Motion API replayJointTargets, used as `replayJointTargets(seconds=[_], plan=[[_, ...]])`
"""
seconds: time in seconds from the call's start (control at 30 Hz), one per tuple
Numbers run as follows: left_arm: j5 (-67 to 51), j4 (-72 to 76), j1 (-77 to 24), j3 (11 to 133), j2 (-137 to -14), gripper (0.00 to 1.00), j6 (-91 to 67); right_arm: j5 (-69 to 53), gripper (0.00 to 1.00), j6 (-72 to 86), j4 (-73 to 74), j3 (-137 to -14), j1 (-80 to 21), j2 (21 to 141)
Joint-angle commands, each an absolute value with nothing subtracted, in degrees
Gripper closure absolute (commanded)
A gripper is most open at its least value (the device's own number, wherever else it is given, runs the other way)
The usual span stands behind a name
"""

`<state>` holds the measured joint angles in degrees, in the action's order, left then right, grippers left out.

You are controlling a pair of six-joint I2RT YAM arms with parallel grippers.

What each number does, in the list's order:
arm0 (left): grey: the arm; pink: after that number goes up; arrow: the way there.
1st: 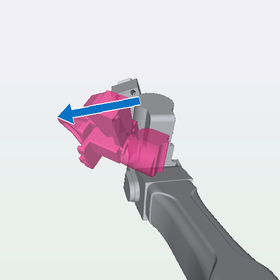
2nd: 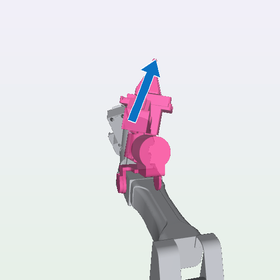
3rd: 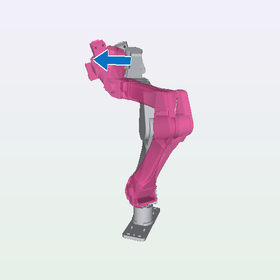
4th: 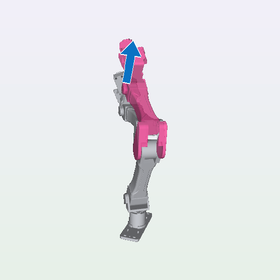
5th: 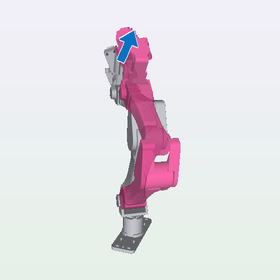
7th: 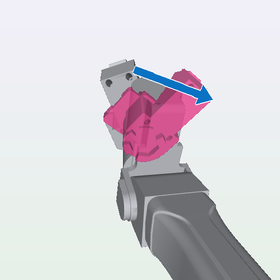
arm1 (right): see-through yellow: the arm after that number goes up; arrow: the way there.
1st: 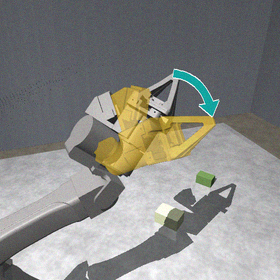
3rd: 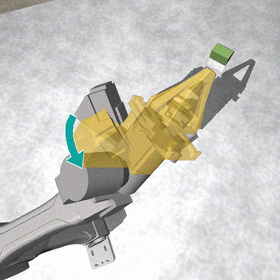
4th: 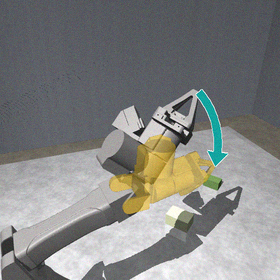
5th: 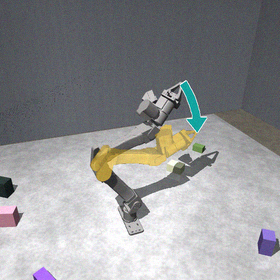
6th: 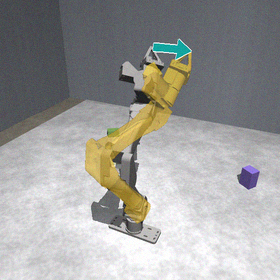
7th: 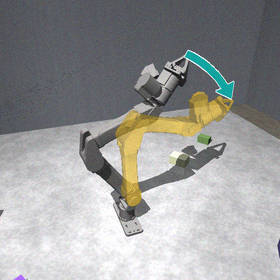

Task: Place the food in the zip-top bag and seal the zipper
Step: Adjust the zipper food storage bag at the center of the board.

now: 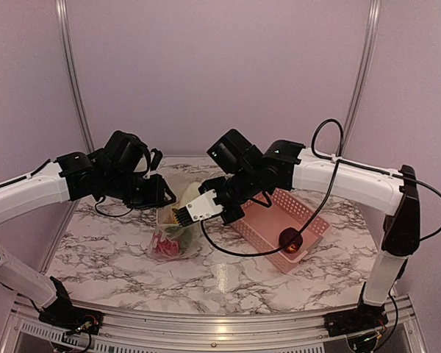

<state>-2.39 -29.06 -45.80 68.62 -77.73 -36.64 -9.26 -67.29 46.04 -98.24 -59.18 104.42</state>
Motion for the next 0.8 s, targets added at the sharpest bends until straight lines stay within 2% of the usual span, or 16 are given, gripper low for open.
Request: replayJointTargets(seconds=[0.0,0.1,0.13,0.2,0.33,0.37,0.43,0.5,0.77], plan=[[-0.3,-34.7,-45.7,69.5,-75.7,0.77,-35.5,-9.1,1.00,-66.1,47.2,-102.3,-60.7,104.6],[1.4,-36.2,-45.7,70.7,-76.2,0.98,-35.4,-9.1,1.00,-65.8,47.6,-103.2,-60.8,104.6],[2.4,-36.7,-45.7,71.3,-76.3,1.00,-35.4,-9.1,1.00,-65.8,47.8,-103.2,-60.8,104.5],[5.1,-39.6,-46.0,74.1,-76.3,1.00,-34.2,-8.5,1.00,-66.0,48.1,-102.7,-60.8,104.5],[18.1,-52.3,-46.6,85.8,-78.5,1.00,-28.6,-9.8,1.00,-64.7,50.8,-103.7,-60.8,104.2],[17.9,-53.4,-46.6,86.6,-79.0,1.00,-27.7,-10.7,1.00,-63.9,51.0,-104.0,-60.8,104.0],[15.2,-53.6,-46.6,86.7,-80.4,1.00,-27.0,-12.7,0.90,-61.7,49.9,-104.2,-60.8,103.6],[12.0,-52.5,-46.8,85.7,-82.0,1.00,-27.6,-13.8,0.87,-59.1,48.7,-104.4,-60.8,103.6],[8.1,-44.8,-47.4,80.7,-80.9,1.00,-29.6,-14.0,0.85,-53.5,45.5,-102.6,-59.6,102.3]])
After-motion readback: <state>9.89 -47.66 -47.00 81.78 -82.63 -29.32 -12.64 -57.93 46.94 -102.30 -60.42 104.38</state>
